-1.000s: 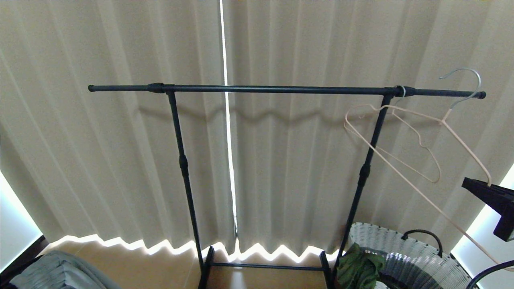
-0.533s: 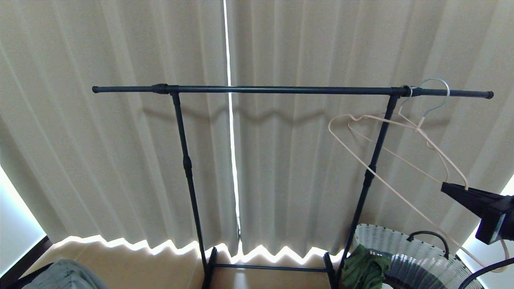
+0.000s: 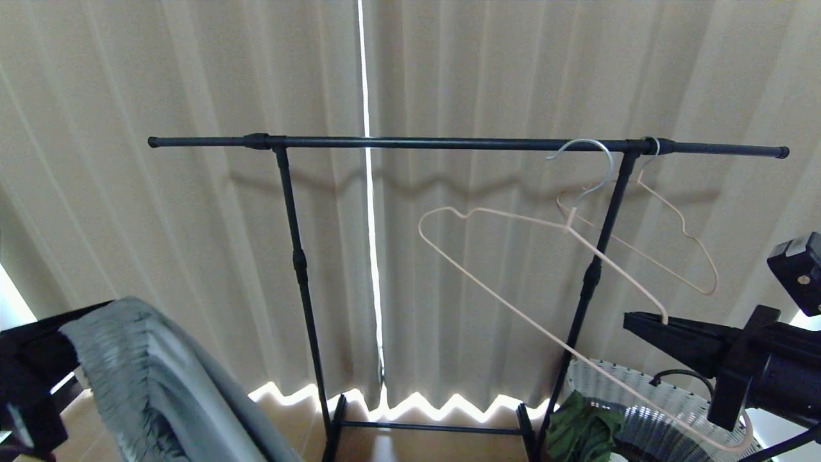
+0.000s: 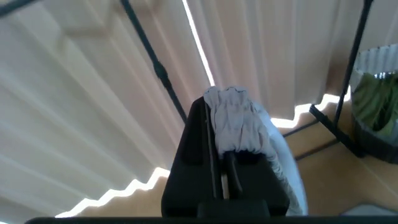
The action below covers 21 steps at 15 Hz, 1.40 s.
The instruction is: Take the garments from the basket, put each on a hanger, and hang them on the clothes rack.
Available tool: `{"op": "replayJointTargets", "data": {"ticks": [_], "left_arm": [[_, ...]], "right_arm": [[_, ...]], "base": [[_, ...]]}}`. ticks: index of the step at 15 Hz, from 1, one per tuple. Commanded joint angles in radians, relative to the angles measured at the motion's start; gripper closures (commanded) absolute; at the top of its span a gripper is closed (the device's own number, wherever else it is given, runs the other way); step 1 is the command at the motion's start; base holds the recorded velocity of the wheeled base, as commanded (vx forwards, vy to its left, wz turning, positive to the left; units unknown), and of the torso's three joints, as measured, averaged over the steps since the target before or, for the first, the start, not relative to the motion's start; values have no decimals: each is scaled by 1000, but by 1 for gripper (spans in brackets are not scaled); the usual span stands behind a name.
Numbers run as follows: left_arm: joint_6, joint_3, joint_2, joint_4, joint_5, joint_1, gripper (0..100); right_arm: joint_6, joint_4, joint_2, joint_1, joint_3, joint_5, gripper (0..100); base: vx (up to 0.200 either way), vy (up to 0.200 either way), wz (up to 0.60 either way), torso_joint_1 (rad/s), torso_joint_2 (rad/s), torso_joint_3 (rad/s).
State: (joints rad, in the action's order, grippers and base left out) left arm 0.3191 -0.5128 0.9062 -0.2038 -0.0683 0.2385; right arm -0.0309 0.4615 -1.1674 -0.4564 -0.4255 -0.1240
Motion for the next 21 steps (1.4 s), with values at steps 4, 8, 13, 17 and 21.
{"op": "replayJointTargets", "data": {"ticks": [4, 8, 13, 17, 21], "left_arm": [[-112, -336, 467, 9, 186, 73, 100], [-172, -489, 645, 75, 314, 90, 100], [-281, -625, 662, 276, 315, 116, 100], [-279, -635, 663, 284, 318, 124, 100], [-276, -616, 668, 284, 378, 128, 100]], "right_arm": [[-69, 0, -54, -182, -39, -2, 100], [-126, -3, -52, -314, -47, 3, 100], [-149, 0, -92, -426, -55, 3, 100], [-152, 2, -133, -427, -71, 4, 100], [-153, 3, -209, -426, -124, 41, 100]], "base": [[0, 0, 0, 0, 0, 0], [0, 0, 0, 0, 0, 0], [0, 0, 0, 0, 0, 0], [0, 0, 0, 0, 0, 0], [0, 0, 0, 0, 0, 0]]}}
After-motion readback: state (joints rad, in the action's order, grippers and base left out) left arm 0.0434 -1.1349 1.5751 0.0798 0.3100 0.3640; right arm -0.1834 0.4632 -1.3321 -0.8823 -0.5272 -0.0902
